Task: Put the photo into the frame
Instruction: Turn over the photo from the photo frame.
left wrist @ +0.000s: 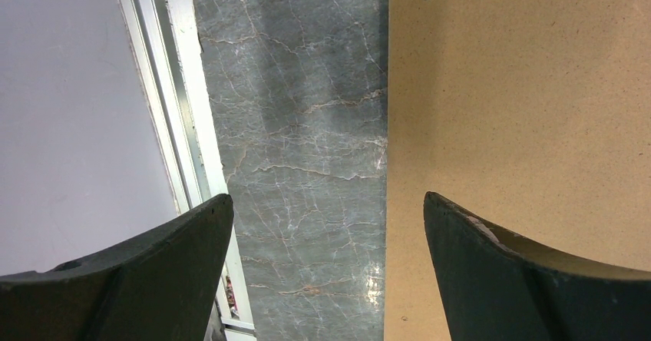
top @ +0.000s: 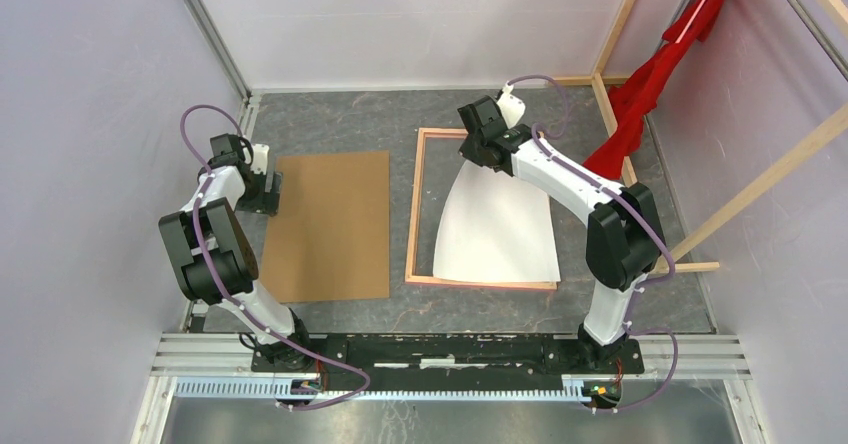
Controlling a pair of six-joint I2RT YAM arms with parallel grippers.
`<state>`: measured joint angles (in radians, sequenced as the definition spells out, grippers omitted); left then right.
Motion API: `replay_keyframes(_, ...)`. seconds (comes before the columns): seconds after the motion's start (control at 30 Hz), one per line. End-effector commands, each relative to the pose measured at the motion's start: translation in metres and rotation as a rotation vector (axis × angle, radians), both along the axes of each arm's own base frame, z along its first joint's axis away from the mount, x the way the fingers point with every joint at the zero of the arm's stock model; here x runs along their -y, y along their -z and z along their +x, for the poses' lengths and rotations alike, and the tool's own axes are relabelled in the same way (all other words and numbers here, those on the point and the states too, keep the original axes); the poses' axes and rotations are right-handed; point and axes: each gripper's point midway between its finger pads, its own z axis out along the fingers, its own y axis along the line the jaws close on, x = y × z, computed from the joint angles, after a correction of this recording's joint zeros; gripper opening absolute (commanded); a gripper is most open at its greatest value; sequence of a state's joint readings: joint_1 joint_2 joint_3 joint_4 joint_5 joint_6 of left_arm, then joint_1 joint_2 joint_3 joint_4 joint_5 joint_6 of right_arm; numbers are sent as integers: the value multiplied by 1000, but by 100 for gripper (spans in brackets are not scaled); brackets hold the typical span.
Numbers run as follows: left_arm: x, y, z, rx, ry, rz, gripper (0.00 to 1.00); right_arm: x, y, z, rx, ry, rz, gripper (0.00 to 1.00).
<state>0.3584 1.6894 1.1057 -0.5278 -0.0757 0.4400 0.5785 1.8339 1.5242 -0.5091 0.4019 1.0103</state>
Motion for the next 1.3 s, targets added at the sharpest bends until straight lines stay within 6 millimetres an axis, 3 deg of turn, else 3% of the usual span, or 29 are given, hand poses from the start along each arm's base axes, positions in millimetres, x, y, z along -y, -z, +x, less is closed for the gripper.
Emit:
replay_keyframes(0.0,-4,-12,5,22,47,30,100,-4,-12,16,49,55,54,0)
replay_keyframes(0.83,-2,-9,5,16,50,25,100,-24,5,22,22,105,178,0)
replay_keyframes(1.03,-2,-7,2,9,49,25,100,-19,7,20,17,138,187,0)
replay_keyframes(1.27,-1,-8,1,10,52,25,100,-13,-3,20,42,217,215,0)
